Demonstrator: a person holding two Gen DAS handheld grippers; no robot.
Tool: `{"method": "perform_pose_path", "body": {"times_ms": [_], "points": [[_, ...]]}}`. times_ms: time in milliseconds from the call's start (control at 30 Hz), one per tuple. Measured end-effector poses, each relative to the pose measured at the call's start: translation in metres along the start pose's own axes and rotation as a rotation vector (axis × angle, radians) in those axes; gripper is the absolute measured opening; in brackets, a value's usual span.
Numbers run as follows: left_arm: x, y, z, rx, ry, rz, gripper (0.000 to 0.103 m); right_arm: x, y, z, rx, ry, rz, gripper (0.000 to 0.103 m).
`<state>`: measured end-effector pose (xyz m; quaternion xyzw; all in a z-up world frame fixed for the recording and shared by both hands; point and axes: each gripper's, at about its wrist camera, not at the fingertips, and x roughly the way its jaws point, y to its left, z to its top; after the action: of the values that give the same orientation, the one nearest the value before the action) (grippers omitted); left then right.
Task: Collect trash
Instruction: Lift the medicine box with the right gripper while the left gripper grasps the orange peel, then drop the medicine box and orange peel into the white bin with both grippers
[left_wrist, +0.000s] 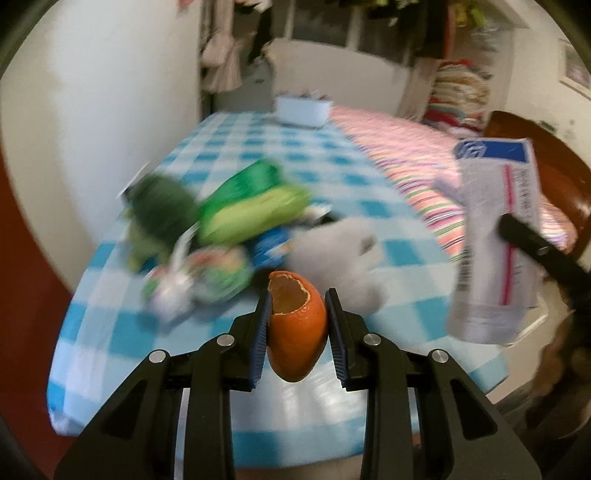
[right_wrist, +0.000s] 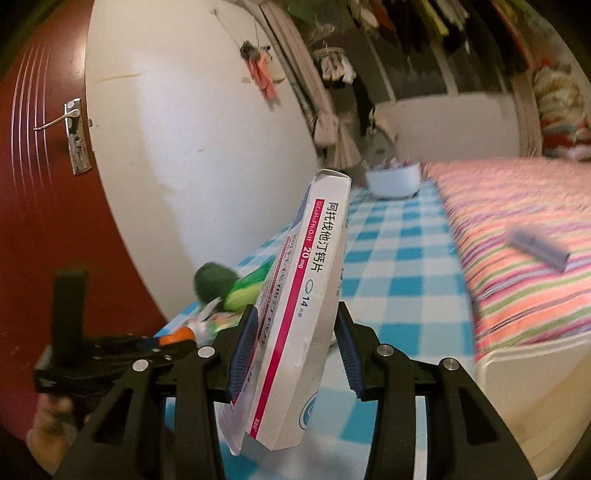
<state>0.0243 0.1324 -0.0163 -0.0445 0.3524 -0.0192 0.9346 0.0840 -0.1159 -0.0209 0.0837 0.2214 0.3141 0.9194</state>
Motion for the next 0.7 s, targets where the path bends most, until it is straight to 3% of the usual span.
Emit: {"method": "perform_pose_path", "body": {"times_ms": [333, 500, 700], "points": [[-0.012, -0.107, 0.065, 0.144, -0.129, -0.233, 0.029, -0.048, -0.047, 0.005, 0.030, -0.120, -0.228, 0.041], [-0.002, -0.138, 0.058, 0.188, -0.126, -0.324, 0.029, -0.065, -0.064, 0.002, -0.007, -0.167, -0.380, 0.041], [0.011, -0.161, 0.051, 0.227, -0.097, -0.355, 0.029, -0.072, -0.078, -0.018, -0.061, -0.176, -0.508, 0.042]]}}
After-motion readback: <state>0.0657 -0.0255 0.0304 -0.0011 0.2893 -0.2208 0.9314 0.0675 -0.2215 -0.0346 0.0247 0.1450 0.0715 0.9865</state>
